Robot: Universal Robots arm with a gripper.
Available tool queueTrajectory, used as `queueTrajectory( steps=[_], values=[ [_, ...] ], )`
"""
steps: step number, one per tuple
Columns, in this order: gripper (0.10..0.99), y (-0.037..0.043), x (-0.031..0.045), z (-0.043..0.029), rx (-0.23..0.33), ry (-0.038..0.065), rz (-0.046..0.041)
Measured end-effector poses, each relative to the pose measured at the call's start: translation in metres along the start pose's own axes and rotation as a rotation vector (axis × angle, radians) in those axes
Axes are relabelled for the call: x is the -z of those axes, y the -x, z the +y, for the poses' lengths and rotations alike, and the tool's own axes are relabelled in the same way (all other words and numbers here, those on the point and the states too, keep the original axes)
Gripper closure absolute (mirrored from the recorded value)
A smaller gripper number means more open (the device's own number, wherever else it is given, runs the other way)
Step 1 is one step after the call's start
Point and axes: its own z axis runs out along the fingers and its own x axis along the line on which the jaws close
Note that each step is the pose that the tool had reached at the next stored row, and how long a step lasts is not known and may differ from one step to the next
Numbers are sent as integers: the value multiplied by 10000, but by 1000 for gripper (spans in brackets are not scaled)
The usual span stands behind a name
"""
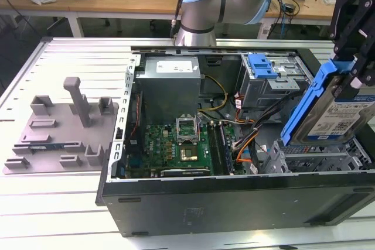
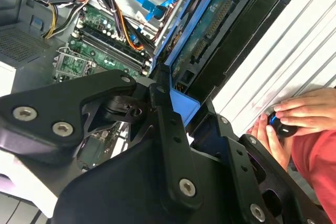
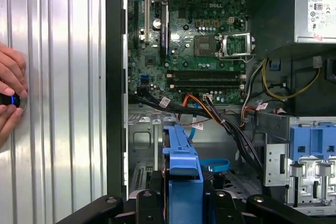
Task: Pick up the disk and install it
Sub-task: 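Insert the disk into the insertion slot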
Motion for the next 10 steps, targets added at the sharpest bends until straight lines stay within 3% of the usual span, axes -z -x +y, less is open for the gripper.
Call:
queueTrajectory(
  steps=[10],
  values=[
    [718, -8, -59, 0, 1, 0, -1]
  ],
)
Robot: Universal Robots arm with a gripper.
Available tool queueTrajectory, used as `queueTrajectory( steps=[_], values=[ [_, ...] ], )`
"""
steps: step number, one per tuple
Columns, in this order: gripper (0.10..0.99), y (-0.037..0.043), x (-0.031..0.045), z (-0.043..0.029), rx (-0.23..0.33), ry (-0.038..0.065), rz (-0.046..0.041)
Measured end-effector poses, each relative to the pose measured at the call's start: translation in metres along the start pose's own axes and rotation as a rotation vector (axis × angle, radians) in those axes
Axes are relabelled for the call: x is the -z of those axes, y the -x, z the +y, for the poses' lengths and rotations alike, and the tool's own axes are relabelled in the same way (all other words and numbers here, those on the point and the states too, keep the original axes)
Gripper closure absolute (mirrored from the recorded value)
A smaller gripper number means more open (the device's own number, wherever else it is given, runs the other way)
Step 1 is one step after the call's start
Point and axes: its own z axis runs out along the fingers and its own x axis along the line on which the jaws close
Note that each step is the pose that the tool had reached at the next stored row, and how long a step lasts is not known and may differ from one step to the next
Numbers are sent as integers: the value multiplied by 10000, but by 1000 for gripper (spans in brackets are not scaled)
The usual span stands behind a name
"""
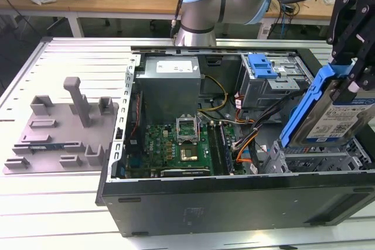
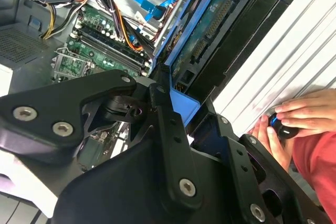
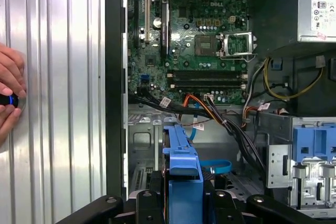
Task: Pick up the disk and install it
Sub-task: 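Insert the disk into the insertion slot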
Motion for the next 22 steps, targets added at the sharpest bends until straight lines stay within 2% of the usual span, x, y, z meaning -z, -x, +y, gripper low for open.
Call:
queueTrajectory(
  steps=[7, 22],
  values=[
    [718, -10, -45, 0, 0, 0, 0],
    [718, -39, -226, 2, 0, 0, 0]
  ],
)
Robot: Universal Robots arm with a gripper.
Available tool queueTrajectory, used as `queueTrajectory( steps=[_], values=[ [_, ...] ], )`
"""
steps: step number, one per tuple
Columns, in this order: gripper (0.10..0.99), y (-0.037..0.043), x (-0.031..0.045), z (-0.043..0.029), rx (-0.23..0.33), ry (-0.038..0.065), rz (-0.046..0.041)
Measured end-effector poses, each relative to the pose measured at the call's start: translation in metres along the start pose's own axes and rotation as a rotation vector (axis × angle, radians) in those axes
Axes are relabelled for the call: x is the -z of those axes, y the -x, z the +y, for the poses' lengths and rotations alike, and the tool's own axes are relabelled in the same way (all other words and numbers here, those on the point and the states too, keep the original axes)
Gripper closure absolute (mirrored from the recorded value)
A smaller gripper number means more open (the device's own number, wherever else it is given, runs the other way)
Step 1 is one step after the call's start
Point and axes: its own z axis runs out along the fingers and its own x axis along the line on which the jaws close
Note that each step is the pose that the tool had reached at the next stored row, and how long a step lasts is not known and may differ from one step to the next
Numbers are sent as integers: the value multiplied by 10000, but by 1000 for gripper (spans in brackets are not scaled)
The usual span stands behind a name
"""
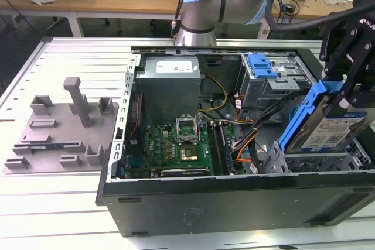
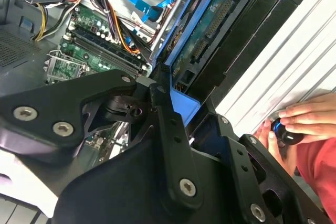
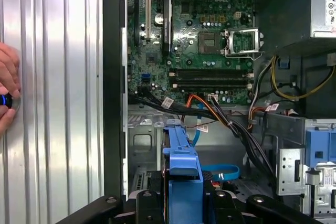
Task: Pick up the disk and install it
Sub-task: 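Insert the disk into the insertion slot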
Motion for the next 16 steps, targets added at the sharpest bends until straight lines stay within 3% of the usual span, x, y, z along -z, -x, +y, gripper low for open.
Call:
queueTrajectory(
  steps=[9, 13, 15, 16],
  values=[
    [718, -63, -191, 3, 0, 0, -15],
    [718, -74, -235, 3, 0, 0, -16],
    [706, -80, -257, 3, 0, 0, -14],
    [639, -81, -261, 3, 0, 0, -13]
  ],
)
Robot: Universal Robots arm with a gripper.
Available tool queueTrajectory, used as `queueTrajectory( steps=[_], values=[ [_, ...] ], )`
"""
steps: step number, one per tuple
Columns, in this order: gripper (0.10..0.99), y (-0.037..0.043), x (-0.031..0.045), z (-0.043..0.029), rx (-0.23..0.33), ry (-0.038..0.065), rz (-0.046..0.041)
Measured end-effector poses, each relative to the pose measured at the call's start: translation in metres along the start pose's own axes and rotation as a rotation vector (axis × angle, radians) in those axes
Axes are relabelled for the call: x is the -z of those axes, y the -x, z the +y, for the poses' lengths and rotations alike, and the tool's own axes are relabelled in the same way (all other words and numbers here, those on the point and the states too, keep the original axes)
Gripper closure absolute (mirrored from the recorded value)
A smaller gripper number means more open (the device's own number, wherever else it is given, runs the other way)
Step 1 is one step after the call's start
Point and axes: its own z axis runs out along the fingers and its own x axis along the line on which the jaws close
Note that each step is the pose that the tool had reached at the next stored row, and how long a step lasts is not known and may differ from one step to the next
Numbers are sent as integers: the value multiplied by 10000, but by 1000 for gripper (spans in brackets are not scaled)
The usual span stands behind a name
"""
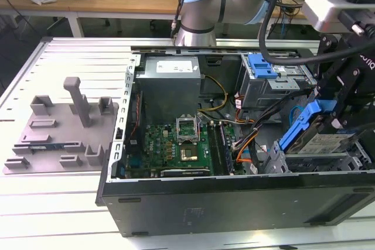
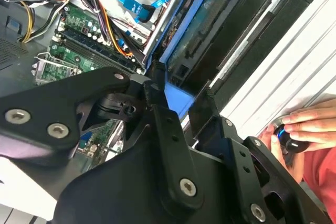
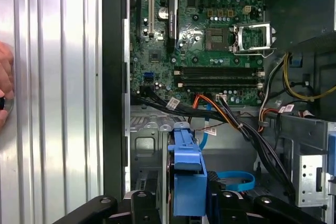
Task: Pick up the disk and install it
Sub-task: 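Insert the disk into the insertion slot, then insert the first disk wire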
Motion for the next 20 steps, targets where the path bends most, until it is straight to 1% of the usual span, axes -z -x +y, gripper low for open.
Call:
queueTrajectory(
  steps=[6, 7, 8, 9, 20],
  values=[
    [631, -3, -14, 1, 1, 0, -2],
    [573, -3, -14, 1, 1, 0, -3],
    [573, -4, -14, 2, 0, 0, -3],
    [502, -3, -14, 2, 0, 0, -3],
    [502, -3, -14, 8, 0, 0, -3]
  ],
)
